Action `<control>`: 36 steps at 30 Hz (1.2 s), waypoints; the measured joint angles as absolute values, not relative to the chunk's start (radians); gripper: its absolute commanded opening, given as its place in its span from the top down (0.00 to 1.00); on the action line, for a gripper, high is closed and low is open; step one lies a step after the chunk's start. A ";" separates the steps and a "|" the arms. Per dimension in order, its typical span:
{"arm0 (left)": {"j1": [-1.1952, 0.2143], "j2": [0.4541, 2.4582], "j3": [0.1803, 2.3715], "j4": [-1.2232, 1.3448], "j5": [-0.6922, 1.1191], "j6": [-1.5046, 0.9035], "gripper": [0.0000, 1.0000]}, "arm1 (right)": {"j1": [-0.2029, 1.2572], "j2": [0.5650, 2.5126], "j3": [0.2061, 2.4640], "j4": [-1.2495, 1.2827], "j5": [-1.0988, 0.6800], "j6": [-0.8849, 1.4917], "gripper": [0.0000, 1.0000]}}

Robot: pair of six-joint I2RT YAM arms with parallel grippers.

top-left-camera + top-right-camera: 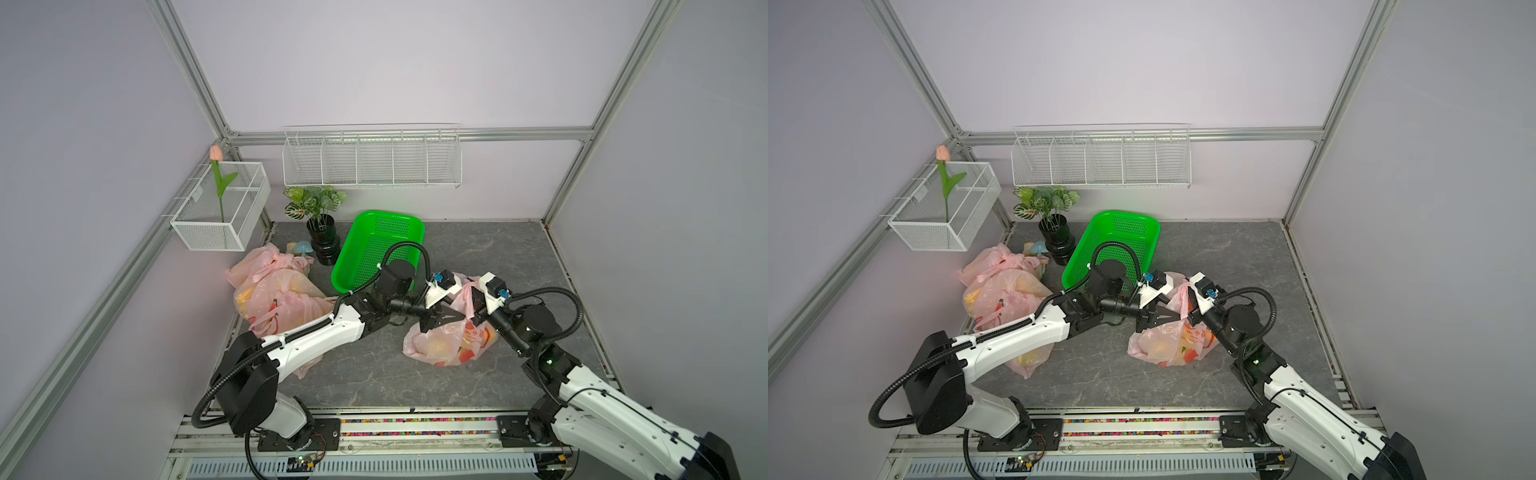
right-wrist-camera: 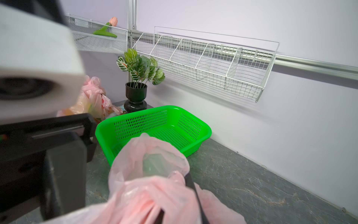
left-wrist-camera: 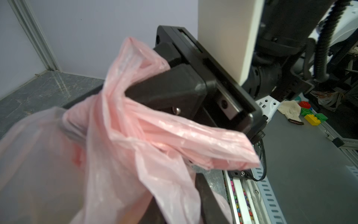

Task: Place the banana into a plastic bag & tie a knot
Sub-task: Cross the plastic bag at the center of the board.

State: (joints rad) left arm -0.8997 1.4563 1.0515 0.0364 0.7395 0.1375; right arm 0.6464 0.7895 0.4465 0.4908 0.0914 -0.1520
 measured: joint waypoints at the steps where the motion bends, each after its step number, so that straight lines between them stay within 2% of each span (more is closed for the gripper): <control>1: -0.894 1.429 1.036 0.035 0.735 0.134 0.59 | 0.638 0.781 0.441 0.500 0.081 -0.146 0.93; 6: -0.821 1.285 0.965 0.084 0.612 0.076 0.53 | 0.606 0.751 0.398 0.537 0.032 -0.115 0.93; 8: -0.806 1.263 0.962 0.134 0.546 0.051 0.54 | 0.598 0.750 0.387 0.545 0.012 -0.104 0.93; 11: -0.805 1.308 1.011 0.157 0.503 0.032 0.67 | 0.588 0.752 0.378 0.567 -0.012 -0.092 0.93; 15: -0.805 1.461 1.130 0.144 0.493 0.022 0.70 | 0.567 0.773 0.376 0.610 -0.040 -0.065 0.93; 18: -0.803 1.555 1.155 0.131 0.519 0.029 0.77 | 0.547 0.796 0.371 0.643 -0.058 -0.040 0.93; 21: -0.806 1.612 1.150 0.122 0.577 0.019 0.76 | 0.526 0.814 0.370 0.667 -0.069 -0.012 0.93; 27: -0.881 1.597 1.040 0.229 0.614 -0.018 0.73 | 0.481 0.852 0.370 0.730 -0.109 0.069 0.93; 36: -0.955 1.597 0.996 0.348 0.432 -0.076 0.70 | 0.397 0.921 0.356 0.844 -0.243 0.238 0.93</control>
State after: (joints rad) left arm -0.9550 1.5974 0.9962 0.3481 0.4324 -0.0765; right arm 0.3969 0.9207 0.3561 0.8444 -0.2428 0.2382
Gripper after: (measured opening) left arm 0.292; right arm 0.068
